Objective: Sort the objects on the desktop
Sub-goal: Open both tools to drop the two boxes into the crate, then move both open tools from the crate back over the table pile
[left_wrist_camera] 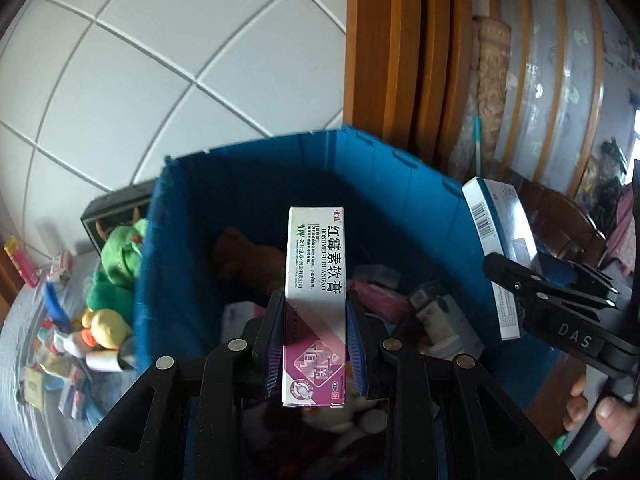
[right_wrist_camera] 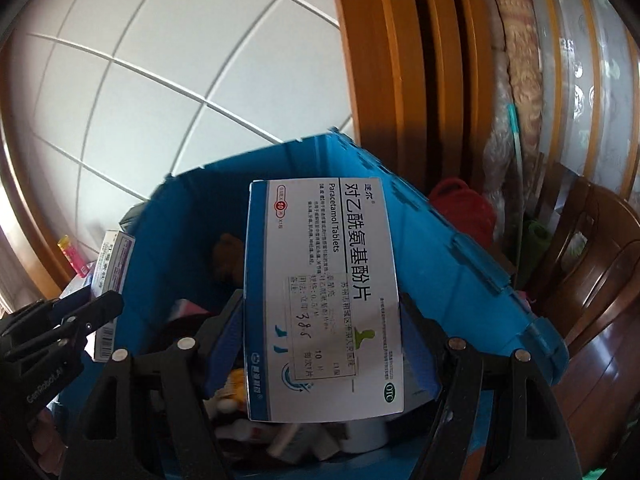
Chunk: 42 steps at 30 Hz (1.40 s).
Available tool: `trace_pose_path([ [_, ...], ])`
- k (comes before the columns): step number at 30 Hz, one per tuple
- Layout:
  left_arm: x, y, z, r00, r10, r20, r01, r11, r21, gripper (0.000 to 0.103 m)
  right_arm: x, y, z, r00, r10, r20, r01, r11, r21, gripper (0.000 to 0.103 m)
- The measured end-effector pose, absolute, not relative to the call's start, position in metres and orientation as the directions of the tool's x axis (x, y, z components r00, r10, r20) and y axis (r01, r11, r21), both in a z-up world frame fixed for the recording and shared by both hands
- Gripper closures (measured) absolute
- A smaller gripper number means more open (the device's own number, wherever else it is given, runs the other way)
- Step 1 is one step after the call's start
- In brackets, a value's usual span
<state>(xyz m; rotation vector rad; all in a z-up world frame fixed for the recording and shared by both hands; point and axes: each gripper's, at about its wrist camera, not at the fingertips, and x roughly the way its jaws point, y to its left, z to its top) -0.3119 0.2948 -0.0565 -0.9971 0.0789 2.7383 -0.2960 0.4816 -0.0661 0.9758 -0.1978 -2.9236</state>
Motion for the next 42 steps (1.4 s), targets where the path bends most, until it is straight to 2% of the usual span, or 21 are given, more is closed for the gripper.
trace_pose_path([
  [4,-0.319,0.316,-0.062,-0.730,0.170,-0.662,-0.222,-0.975,-0.006,0.072,-0.303,0.499,-0.073,-0.793,-0.099,-0.601,0.014,-0.989,0.145,0.031],
  [5,-0.318,0.319,-0.061,-0.734,0.168,-0.658,-0.222,-0.975,-0.002,0.066,-0.305,0.503,-0.074,-0.794,-0.098,-0.600,0.012,-0.989,0.146,0.031],
  [6,-0.317,0.321,-0.059,-0.738,0.166,-0.654,-0.222,-0.975,0.002,0.052,-0.307,0.507,-0.075,-0.795,-0.097,-0.599,0.011,-0.989,0.146,0.031],
  [8,-0.315,0.326,-0.056,-0.753,0.151,-0.640,-0.209,-0.978,0.016,0.033,-0.309,0.504,-0.075,-0.797,-0.099,-0.596,0.015,-0.989,0.144,0.031],
  [10,-0.312,0.326,-0.054,-0.772,0.138,-0.621,-0.198,-0.980,0.027,0.026,-0.309,0.504,-0.074,-0.799,-0.103,-0.592,0.024,-0.990,0.140,0.029],
  [11,-0.312,0.325,-0.053,-0.773,0.135,-0.620,-0.194,-0.981,0.028,0.024,-0.309,0.504,-0.074,-0.802,-0.108,-0.587,0.030,-0.990,0.141,0.021],
  [16,-0.311,0.317,-0.052,-0.776,0.126,-0.618,-0.176,-0.984,0.020,0.022,-0.311,0.503,-0.074,-0.812,-0.108,-0.574,0.038,-0.990,0.132,0.000],
  [26,-0.298,0.295,-0.051,-0.777,0.134,-0.615,-0.162,-0.987,-0.009,0.017,-0.306,0.498,-0.073,-0.819,-0.052,-0.571,0.006,-0.997,0.082,0.000],
  [35,-0.275,0.264,-0.042,-0.803,0.122,-0.583,-0.128,-0.991,-0.031,0.014,-0.287,0.479,-0.065,-0.834,-0.065,-0.549,0.029,-0.997,0.074,0.000],
  [42,-0.248,0.209,-0.038,-0.835,0.063,-0.547,-0.048,-0.998,-0.042,0.004,-0.272,0.443,-0.056,-0.852,-0.113,-0.512,0.079,-0.993,0.087,0.000],
])
